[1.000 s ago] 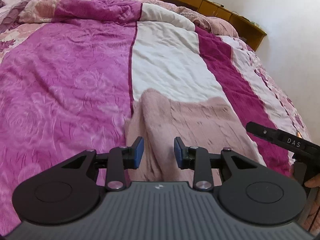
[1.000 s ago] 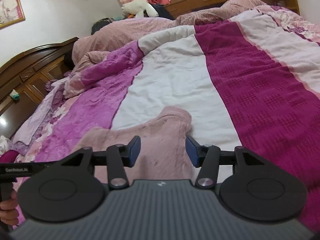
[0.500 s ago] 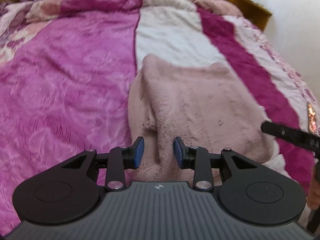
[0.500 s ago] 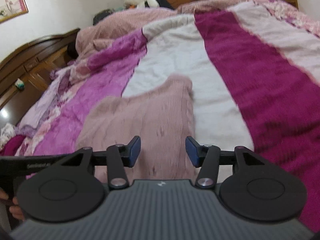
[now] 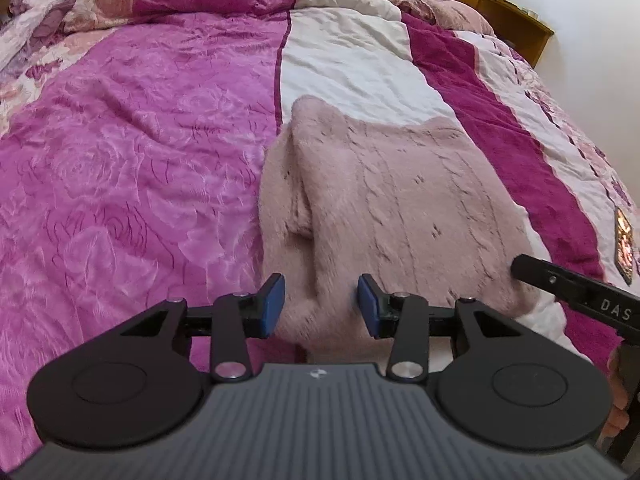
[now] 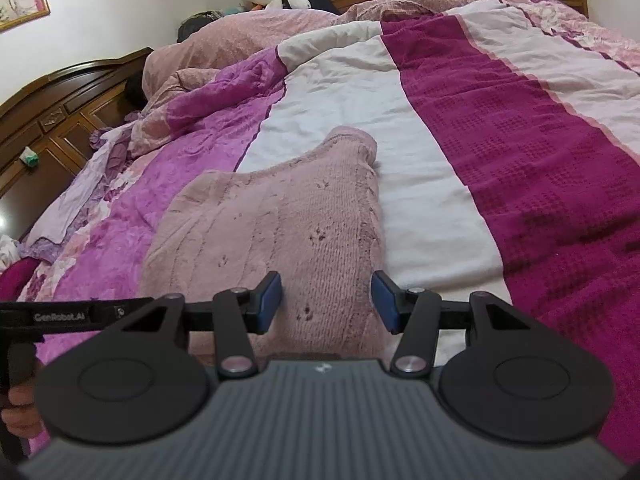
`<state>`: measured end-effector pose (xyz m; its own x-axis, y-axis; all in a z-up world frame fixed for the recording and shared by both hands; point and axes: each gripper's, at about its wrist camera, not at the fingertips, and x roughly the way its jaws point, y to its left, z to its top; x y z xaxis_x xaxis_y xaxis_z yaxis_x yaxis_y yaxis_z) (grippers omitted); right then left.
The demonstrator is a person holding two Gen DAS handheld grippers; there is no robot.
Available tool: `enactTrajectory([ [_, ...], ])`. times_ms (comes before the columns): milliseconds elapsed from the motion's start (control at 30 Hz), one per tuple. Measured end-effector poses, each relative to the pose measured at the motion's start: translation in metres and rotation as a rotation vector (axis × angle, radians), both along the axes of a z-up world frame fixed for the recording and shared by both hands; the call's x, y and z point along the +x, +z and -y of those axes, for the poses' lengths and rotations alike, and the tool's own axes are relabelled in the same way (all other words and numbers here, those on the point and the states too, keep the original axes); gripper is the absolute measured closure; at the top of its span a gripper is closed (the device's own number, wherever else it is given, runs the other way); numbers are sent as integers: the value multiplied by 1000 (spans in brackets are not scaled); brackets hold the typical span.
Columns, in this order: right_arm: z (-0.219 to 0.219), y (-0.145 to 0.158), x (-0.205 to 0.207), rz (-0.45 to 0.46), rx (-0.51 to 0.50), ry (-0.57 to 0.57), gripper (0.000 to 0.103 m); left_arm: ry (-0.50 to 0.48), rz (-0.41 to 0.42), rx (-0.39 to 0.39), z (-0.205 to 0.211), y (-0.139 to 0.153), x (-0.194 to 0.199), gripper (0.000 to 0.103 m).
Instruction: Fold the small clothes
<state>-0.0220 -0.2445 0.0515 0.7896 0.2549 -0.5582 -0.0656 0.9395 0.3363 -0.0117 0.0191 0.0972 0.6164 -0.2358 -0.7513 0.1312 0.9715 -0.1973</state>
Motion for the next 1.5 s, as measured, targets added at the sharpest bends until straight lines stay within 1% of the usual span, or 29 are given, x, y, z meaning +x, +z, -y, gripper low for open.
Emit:
enactTrajectory([
  [67, -1, 1, -6, -4, 3, 3, 49, 3, -6, -1, 2, 0, -6, 47],
  [167, -6, 0, -14, -9, -9, 5, 49, 6, 4, 24, 7, 1, -17, 41],
  [233, -10, -1, -20, -11, -36, 12, 34, 8, -2, 27, 9, 0, -23, 40],
  [333, -16, -3, -27, -15, -73, 24, 33, 13, -18, 32, 12, -4, -31, 36],
  [467, -15, -10, -27, -59, -76, 8, 31, 11, -52, 83, 22, -16, -35, 35],
  [633, -21, -19, -28, -113, -102, 13, 23, 14, -92, 93, 29, -30, -37, 34],
  [900, -25, -32, -26, -178, -104, 15, 23, 37, -136, 114, 32, -41, -33, 33],
  [1200, -24, -36, -24, -202, -99, 8, 23, 52, -150, 128, 34, -46, -29, 32],
  [1500, -25, -37, -24, -205, -97, 7, 23, 51, -143, 142, 34, -46, -29, 32],
])
